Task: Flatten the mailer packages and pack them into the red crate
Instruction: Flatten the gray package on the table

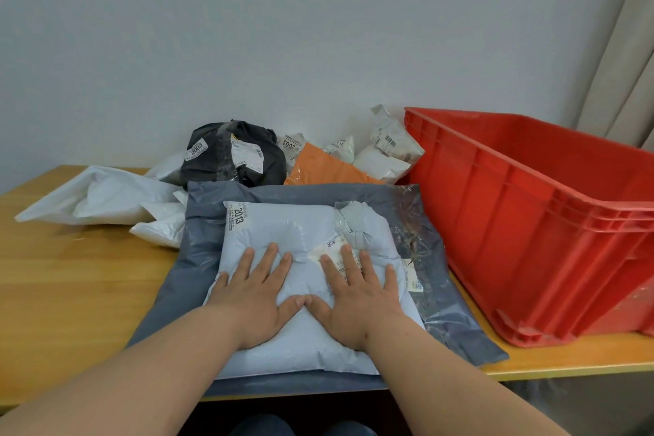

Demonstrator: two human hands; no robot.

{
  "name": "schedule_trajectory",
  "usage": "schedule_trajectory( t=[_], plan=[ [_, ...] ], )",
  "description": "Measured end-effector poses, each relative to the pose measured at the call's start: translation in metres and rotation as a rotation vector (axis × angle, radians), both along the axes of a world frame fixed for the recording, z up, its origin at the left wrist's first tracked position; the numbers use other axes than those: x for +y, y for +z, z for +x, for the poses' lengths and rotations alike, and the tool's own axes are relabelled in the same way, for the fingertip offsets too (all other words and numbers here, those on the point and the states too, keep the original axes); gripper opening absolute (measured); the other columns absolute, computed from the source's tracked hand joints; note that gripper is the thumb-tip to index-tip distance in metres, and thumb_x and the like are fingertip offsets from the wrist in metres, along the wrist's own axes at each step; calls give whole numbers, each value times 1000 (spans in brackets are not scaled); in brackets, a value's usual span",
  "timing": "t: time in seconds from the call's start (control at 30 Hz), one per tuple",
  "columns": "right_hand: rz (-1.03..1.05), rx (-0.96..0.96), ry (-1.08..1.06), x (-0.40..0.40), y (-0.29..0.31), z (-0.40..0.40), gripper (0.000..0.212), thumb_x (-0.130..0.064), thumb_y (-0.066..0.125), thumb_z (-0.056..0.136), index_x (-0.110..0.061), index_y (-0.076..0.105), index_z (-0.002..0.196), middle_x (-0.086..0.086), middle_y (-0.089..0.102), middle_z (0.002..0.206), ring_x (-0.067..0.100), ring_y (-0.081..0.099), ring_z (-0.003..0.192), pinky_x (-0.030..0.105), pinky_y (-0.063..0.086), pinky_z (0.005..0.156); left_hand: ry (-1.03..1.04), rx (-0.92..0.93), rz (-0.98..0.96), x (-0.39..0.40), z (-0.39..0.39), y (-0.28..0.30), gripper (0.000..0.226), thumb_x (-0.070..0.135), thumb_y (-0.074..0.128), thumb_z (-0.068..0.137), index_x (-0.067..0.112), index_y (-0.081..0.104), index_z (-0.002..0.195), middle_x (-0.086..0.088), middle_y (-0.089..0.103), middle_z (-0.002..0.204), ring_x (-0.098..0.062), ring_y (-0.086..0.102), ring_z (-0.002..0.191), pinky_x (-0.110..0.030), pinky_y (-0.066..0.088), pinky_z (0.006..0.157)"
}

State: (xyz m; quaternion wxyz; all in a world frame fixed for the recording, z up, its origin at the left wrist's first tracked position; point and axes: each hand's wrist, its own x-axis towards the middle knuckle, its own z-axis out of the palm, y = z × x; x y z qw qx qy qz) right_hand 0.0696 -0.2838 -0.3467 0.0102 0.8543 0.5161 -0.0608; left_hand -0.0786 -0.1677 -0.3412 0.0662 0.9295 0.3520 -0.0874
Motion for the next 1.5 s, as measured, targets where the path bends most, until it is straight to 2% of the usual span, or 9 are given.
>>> schedule_trajectory(
  t=[0.07, 0.13, 0.33, 0.53, 0.73, 1.23, 1.33, 1.4, 1.5],
  plan=[
    [-15, 10, 1, 1, 1, -1, 108, -85, -18, 55, -41, -16, 154, -5, -29, 161, 25, -26, 148, 60, -18, 114, -1, 15, -7, 0, 0, -1, 97, 82, -10, 66, 37, -25, 150, 12, -37, 154, -23, -28, 146, -50, 0, 121],
    [-38, 18, 0, 1, 2, 0, 108, -85, -17, 55, -41, -16, 154, -4, -27, 162, 25, -25, 149, 60, -17, 115, -2, 22, -9, 0, 0, -2, 87, 80, -2, 79, 36, -24, 150, 11, -37, 154, -23, -28, 146, -51, 1, 121],
    [-102, 6, 3, 3, 4, 2, 81, -81, 5, 87, -40, -15, 154, -3, -24, 163, 25, -20, 150, 61, -12, 116, -7, 38, -15, 1, 1, -3, 77, 72, 8, 92, 34, -24, 150, 10, -36, 155, -24, -28, 146, -53, 0, 121],
    [-32, -27, 4, -1, -4, -2, 98, -82, -13, 66, -39, -14, 155, -3, -23, 163, 25, -20, 150, 59, -13, 117, 4, 15, -11, -2, 1, -9, 77, 71, 8, 92, 34, -26, 150, 11, -38, 153, -24, -30, 145, -53, -3, 120],
    [19, -87, 2, -4, -11, -3, 80, -78, 2, 88, -38, -14, 155, -2, -23, 164, 25, -20, 150, 60, -13, 117, 24, -10, 2, -5, 1, -13, 76, 71, 6, 91, 34, -27, 149, 11, -40, 152, -22, -32, 144, -53, -5, 120],
    [-56, -14, -4, 1, -3, -3, 72, -66, 15, 95, -38, -9, 156, -2, -18, 165, 25, -16, 151, 60, -11, 117, 25, 35, -34, -6, 2, -8, 79, 73, 12, 92, 34, -26, 150, 11, -37, 155, -23, -29, 145, -55, -3, 119],
    [-34, -48, 15, 6, 16, -2, 71, -67, 25, 91, -36, 17, 154, 5, 14, 164, 30, 12, 150, 56, 2, 118, 15, 87, 21, -1, 7, 14, 82, 77, 18, 89, 36, -7, 155, 6, -12, 163, -27, -3, 150, -54, 11, 117],
    [160, -192, 56, 10, 30, -1, 56, -60, 34, 89, -28, 43, 134, 5, 43, 140, 31, 37, 132, 48, 21, 110, 26, -52, 161, 4, 13, 30, 69, 71, 25, 91, 37, 18, 151, 1, 18, 156, -27, 25, 141, -48, 22, 109],
    [319, -240, 77, 19, 30, 4, 53, -53, 37, 90, -30, 39, 137, 4, 30, 149, 30, 27, 137, 45, 19, 110, 43, -225, 283, 16, 22, 33, 67, 61, 29, 96, 31, 13, 153, -2, 12, 158, -25, 13, 145, -44, 17, 114]
  ],
)
